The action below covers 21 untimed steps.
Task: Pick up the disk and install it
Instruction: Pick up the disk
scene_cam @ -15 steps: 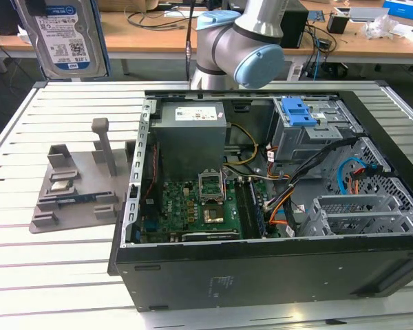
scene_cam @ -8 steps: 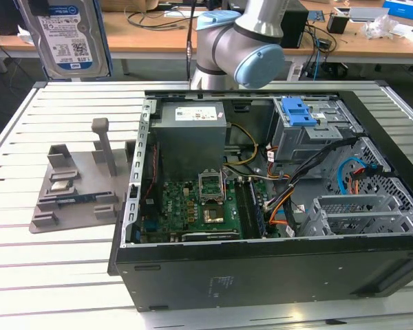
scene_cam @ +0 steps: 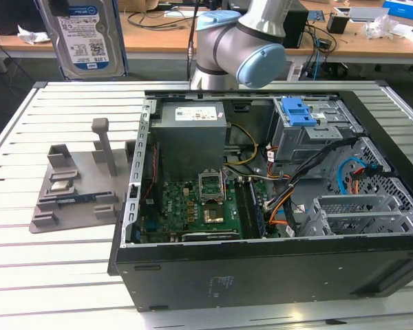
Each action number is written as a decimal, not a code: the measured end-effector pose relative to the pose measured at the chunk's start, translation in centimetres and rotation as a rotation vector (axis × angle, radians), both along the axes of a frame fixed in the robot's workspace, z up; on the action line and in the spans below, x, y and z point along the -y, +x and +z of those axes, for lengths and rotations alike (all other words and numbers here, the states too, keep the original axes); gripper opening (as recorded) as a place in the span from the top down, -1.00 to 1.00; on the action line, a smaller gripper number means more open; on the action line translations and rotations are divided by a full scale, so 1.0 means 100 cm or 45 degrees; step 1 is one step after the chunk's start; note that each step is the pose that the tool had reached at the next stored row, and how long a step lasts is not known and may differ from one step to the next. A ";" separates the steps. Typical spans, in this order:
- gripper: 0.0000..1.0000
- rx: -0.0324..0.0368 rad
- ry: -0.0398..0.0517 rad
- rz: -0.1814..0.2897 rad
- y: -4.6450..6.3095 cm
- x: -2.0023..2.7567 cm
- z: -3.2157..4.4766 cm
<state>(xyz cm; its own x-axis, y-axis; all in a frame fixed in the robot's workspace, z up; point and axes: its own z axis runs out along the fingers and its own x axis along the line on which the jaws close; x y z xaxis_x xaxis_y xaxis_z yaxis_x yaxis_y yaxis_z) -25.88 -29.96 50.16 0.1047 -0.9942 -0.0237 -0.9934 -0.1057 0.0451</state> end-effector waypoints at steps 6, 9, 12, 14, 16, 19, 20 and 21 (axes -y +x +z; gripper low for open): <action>0.26 -0.0029 0.000 0.000 0.030 -0.0001 0.0000; 0.26 -0.0046 0.000 0.000 0.046 0.0000 0.0000; 0.26 -0.0065 0.000 0.000 0.061 0.0000 0.0000; 0.26 -0.0080 0.000 0.000 0.070 -0.0001 0.0000; 0.26 -0.0095 0.000 0.000 0.078 0.0000 0.0000; 0.26 -0.0119 0.000 0.000 0.085 0.0044 -0.0001; 0.26 -0.0124 0.000 0.000 0.085 0.0062 -0.0001; 0.26 -0.0129 0.000 0.000 0.086 0.0092 -0.0001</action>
